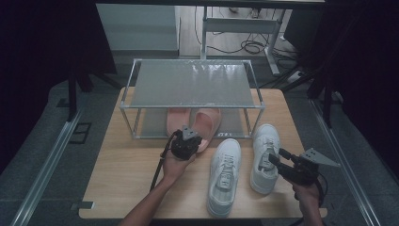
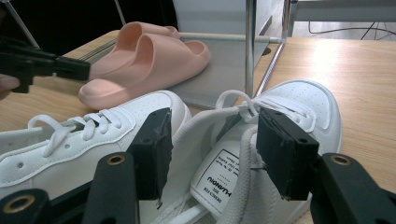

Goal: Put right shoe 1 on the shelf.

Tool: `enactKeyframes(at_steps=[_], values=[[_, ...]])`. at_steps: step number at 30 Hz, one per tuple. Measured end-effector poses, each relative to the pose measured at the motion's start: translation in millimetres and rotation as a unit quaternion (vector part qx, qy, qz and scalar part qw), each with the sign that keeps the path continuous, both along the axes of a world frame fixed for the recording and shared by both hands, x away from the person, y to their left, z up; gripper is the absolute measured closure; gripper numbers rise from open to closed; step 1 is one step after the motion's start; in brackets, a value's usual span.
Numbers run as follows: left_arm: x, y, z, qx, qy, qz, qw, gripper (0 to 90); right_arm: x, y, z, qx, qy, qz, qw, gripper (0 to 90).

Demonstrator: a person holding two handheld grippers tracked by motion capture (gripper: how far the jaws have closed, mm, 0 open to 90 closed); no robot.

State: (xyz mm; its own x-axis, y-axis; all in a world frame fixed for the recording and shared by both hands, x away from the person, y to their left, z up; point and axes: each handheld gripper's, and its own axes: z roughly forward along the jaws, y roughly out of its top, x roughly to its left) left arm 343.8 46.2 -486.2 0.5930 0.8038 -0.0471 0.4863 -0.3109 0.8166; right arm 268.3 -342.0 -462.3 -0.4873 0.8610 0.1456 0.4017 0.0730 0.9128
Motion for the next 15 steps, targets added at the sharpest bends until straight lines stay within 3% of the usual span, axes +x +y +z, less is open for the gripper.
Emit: enactKeyframes(at_steps=[8, 15], values=[[-15.0, 27.9, -4.6, -0.007, -0.003, 0.008, 0.9999, 87.7, 0.4, 1.5, -0.5, -0.001, 0.002, 0.001, 1.0000, 46.1], [-22.4, 42.3, -13.4, -0.005, 0.007, 0.013, 0.9999, 88.4, 0.7, 2.4, -0.9, -0.003, 0.003, 0.002, 1.0000, 46.1]])
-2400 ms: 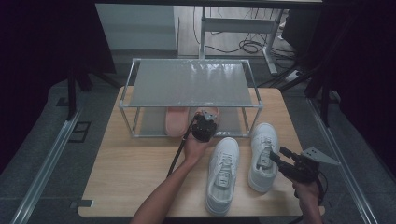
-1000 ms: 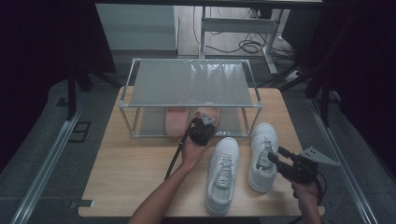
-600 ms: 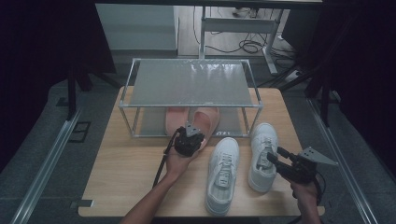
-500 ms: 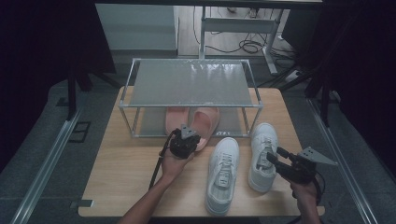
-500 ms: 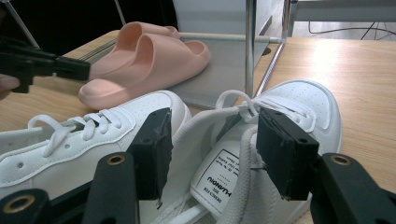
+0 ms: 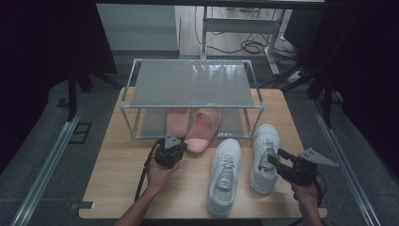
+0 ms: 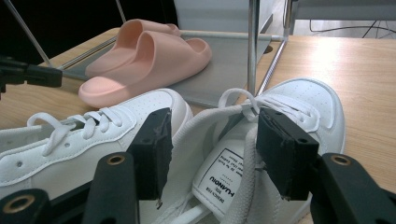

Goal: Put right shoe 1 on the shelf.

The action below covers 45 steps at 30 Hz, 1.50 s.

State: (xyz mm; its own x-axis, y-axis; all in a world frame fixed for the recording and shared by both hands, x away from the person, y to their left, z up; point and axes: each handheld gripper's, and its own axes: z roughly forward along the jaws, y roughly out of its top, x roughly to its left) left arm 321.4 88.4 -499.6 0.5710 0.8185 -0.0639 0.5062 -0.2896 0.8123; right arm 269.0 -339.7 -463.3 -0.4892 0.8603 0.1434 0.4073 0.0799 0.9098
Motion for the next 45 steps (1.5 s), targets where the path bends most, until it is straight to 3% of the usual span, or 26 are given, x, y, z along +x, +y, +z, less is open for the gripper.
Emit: enactKeyframes(at_steps=[9, 16, 23, 36, 45], values=[[-7.8, 6.5, -12.3, 0.025, 0.012, -0.007, 0.9996, 89.0, 0.3, 0.7, -0.1, -0.001, 0.001, 0.001, 1.0000, 46.1], [-6.1, -1.3, -20.5, 0.039, 0.014, -0.020, 0.9989, 88.9, 0.4, 1.2, -0.3, -0.001, 0.000, 0.000, 1.0000, 46.0], [0.5, -15.4, -19.8, 0.054, 0.010, -0.034, 0.9979, 88.7, 0.4, 0.8, -0.4, 0.000, 0.000, 0.001, 1.0000, 46.0], [13.4, -35.3, -21.1, 0.065, 0.011, -0.046, 0.9968, 88.8, 0.4, 0.7, -0.3, 0.000, 0.001, 0.001, 1.0000, 46.0], [23.0, -37.3, -22.5, 0.059, 0.015, -0.033, 0.9976, 89.5, 0.3, -0.3, -0.2, 0.000, 0.000, -0.001, 1.0000, 46.0]])
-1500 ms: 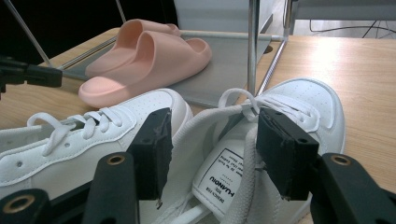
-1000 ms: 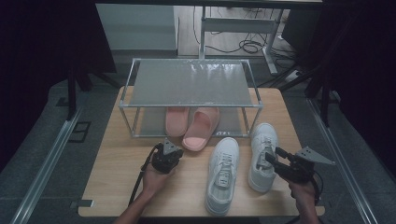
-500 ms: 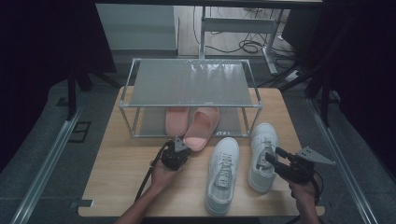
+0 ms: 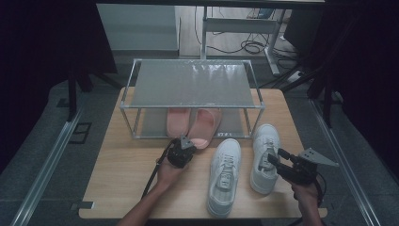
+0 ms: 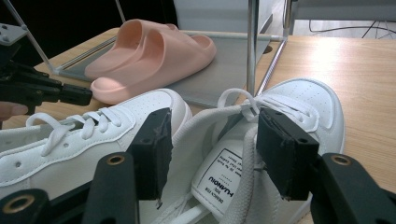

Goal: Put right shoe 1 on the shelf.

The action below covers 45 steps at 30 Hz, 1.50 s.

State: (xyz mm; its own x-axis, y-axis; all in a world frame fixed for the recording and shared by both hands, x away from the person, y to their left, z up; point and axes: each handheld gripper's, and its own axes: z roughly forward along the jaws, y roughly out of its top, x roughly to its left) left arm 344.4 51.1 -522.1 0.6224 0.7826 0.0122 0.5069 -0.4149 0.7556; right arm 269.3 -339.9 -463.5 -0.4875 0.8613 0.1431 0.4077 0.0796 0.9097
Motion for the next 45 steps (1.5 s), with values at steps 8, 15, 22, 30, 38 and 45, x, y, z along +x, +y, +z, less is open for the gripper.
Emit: enactKeyframes(at_steps=[8, 15, 22, 30, 38, 45], values=[[8.2, -0.7, -0.9, -0.005, 0.004, 0.011, 0.9999, 89.4, -0.1, 0.5, 0.1, 0.000, 0.000, 0.001, 1.0000, 46.0], [15.3, -3.1, -1.8, -0.010, 0.007, 0.021, 0.9997, 89.3, 0.1, 0.6, -0.2, -0.001, 0.000, 0.001, 1.0000, 46.0], [19.5, -4.3, -1.8, -0.008, 0.010, 0.024, 0.9996, 89.1, 0.1, 0.7, -0.2, -0.001, 0.000, 0.001, 1.0000, 46.0], [22.1, -5.2, -2.0, -0.009, 0.011, 0.027, 0.9995, 89.2, 0.0, 1.0, -0.2, -0.001, 0.000, 0.001, 1.0000, 46.0], [24.7, -5.8, -2.8, -0.010, 0.011, 0.030, 0.9994, 89.4, 0.0, 1.3, -0.2, -0.002, 0.000, 0.001, 1.0000, 46.0], [29.4, -8.1, -3.1, -0.011, 0.012, 0.035, 0.9992, 89.3, 0.0, 1.1, -0.2, -0.002, 0.000, 0.001, 1.0000, 46.0]])
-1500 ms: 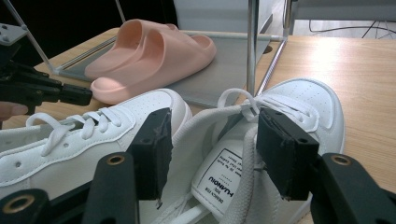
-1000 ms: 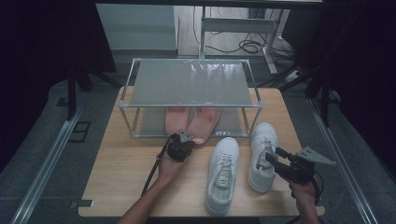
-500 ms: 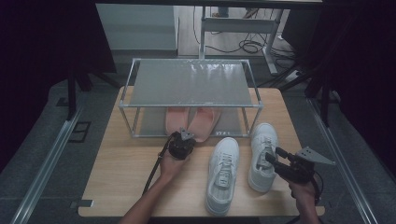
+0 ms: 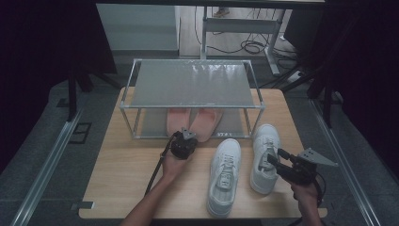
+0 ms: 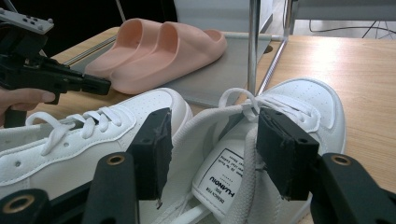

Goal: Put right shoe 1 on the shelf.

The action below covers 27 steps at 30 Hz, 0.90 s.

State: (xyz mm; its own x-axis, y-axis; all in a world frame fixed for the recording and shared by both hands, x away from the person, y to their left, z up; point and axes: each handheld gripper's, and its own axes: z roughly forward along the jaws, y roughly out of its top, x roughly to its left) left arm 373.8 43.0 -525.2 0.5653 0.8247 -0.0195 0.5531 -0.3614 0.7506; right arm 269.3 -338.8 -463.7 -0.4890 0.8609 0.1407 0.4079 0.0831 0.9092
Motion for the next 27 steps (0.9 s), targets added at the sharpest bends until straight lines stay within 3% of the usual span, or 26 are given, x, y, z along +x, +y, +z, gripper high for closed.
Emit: enactKeyframes(at_steps=[27], values=[[16.9, -6.2, -1.8, -0.002, 0.006, 0.014, 0.9999, 89.2, 0.2, -0.3, -0.3, 0.001, -0.001, 0.000, 1.0000, 46.1]])
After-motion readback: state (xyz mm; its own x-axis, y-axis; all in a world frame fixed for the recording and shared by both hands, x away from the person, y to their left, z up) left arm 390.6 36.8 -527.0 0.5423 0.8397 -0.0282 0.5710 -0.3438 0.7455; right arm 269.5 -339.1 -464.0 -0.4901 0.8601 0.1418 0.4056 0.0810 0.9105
